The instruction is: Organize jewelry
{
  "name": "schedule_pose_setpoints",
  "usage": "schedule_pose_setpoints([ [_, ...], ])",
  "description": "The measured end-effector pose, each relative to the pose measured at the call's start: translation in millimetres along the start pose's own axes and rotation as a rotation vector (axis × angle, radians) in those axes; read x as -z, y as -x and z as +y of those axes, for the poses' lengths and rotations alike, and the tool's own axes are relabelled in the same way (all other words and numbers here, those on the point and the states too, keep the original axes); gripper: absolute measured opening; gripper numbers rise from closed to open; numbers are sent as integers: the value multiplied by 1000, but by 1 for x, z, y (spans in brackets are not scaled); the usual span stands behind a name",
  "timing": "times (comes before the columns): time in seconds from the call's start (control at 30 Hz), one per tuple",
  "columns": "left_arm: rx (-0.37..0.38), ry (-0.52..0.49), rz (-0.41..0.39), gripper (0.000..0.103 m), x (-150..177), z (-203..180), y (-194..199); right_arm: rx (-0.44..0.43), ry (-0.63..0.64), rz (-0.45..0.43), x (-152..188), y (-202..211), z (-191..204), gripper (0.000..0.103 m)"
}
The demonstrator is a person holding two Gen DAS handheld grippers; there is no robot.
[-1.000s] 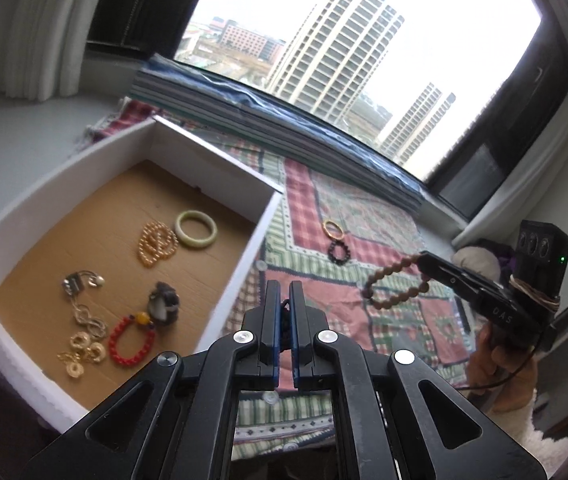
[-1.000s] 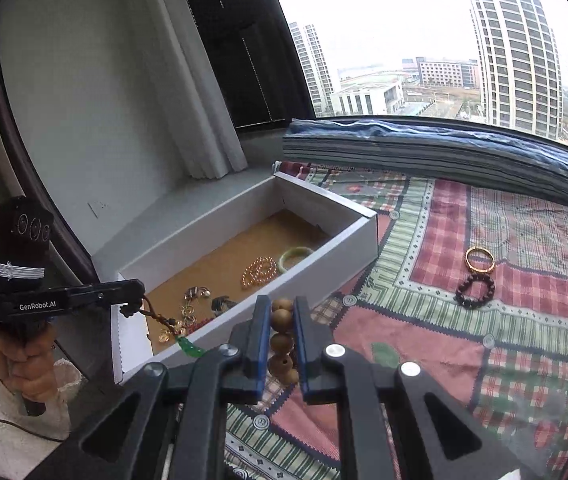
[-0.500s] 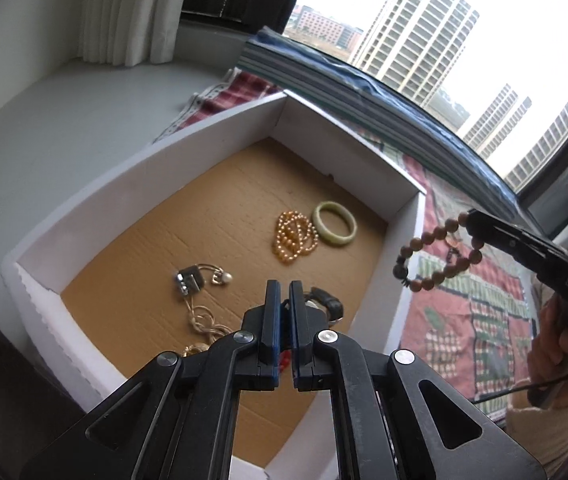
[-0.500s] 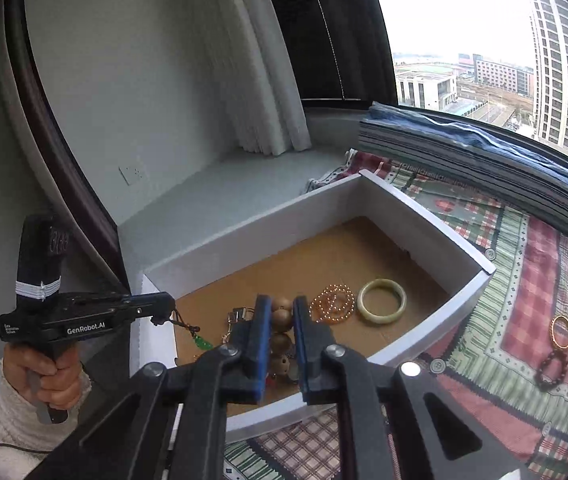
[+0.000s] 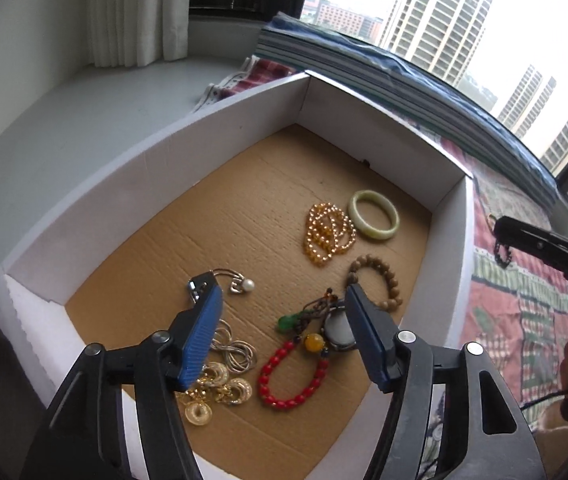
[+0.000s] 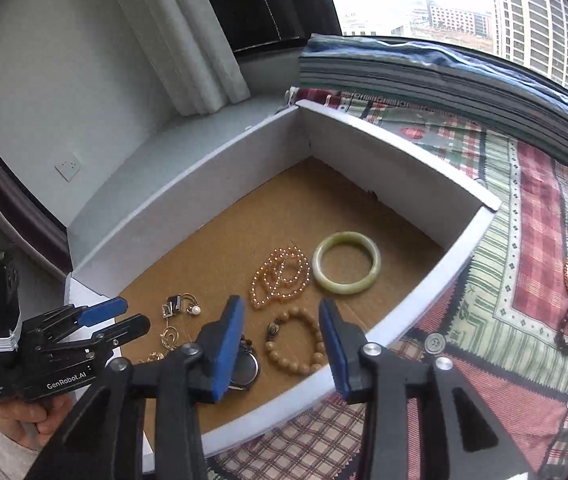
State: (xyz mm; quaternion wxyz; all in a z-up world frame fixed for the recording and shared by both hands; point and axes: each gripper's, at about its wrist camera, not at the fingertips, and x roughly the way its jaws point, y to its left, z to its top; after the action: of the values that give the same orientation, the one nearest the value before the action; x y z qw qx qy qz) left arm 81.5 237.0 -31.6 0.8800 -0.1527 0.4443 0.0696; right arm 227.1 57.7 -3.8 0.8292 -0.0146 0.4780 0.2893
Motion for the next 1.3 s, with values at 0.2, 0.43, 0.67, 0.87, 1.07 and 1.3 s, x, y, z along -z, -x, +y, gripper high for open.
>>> schedule_pose_setpoints([
  [0.2,27,-65,-143,90,18,-41,49,75,1,-105,48,66,0,68],
  [0.43,155,-187,-151,98,50,-121,56,343,-45,-162,127,122,-50,73],
  [0.67,213,-275,-26,98,81,-178,30,509,-148,-149,192,159,-96,73],
  [0.87,212,-330,7,98,97,-206,26,529,-229,-144,224,171,-115,73],
  [1.07,192,-359,17,98,103,-217,22,509,-221,-142,228,171,-112,73],
  [1.3,180,-361,53,98,107,-222,13,509,-218,-140,229,171,-112,73],
])
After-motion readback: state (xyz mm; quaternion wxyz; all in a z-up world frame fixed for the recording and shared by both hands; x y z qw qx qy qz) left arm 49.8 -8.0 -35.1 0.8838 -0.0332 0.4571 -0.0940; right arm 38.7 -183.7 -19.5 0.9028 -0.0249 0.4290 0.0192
